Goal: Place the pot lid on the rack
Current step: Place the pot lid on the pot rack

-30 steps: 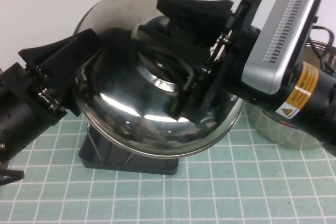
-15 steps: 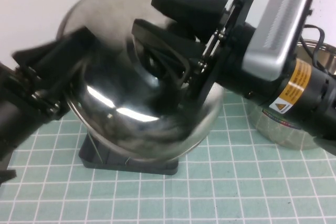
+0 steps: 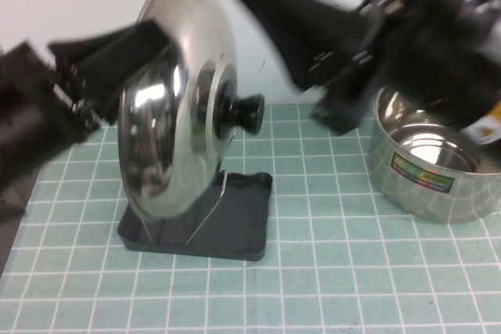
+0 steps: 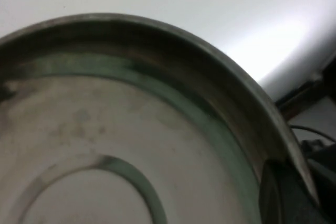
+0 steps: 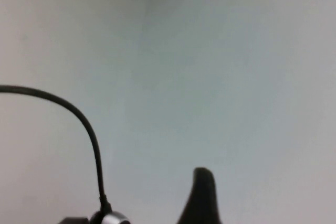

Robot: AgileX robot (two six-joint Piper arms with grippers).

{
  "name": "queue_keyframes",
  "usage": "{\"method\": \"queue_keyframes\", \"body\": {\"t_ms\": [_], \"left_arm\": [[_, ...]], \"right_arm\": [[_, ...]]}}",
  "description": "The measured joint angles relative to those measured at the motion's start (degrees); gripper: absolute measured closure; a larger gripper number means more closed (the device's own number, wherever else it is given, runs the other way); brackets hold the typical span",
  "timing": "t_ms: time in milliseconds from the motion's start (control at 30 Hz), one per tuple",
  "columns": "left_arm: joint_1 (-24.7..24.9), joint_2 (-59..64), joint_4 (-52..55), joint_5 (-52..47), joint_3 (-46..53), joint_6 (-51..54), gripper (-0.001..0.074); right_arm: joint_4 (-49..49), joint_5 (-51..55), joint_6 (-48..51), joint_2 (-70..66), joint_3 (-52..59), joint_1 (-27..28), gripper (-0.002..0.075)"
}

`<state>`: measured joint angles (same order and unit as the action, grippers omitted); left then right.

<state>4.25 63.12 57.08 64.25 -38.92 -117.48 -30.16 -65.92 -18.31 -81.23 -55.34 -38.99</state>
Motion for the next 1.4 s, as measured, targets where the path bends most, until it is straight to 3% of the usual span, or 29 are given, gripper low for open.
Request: {"method": "queue_keyframes", "body": {"t_ms": [100,300,400,733,933,1400], "left_arm": [[0.0,0.0,8.91,-4.96,-7.11,-1.84,0.0722],[0.0,0.95,22.64,-10.8,-17.32,-6.85,0.0722],[0.0,2.54,24.15,-11.15,-18.01,-8.56,0.0722],[0.34,13.06,23.87,-12.32,-18.15,-8.93,0.0723],[3.85,17.94,21.11,-13.58,-18.15,-6.19,0.0723],[5.71,21.4,21.66,-17.52,-18.15,-3.93,0.0724]], "right_arm": [[-1.67,-0.43,0.0,4.49,0.0,1.06,0.0258],[-11.91,4.46,-0.88,14.8,-0.04,2.06,0.0624],[-17.97,9.8,-3.53,19.33,-0.04,2.06,0.0697],[-25.77,38.74,-7.01,34.62,3.09,2.06,0.0727],[-26.25,52.16,-7.75,41.9,6.69,2.06,0.0727],[-26.25,55.17,-8.96,45.69,10.17,2.06,0.0727]]}}
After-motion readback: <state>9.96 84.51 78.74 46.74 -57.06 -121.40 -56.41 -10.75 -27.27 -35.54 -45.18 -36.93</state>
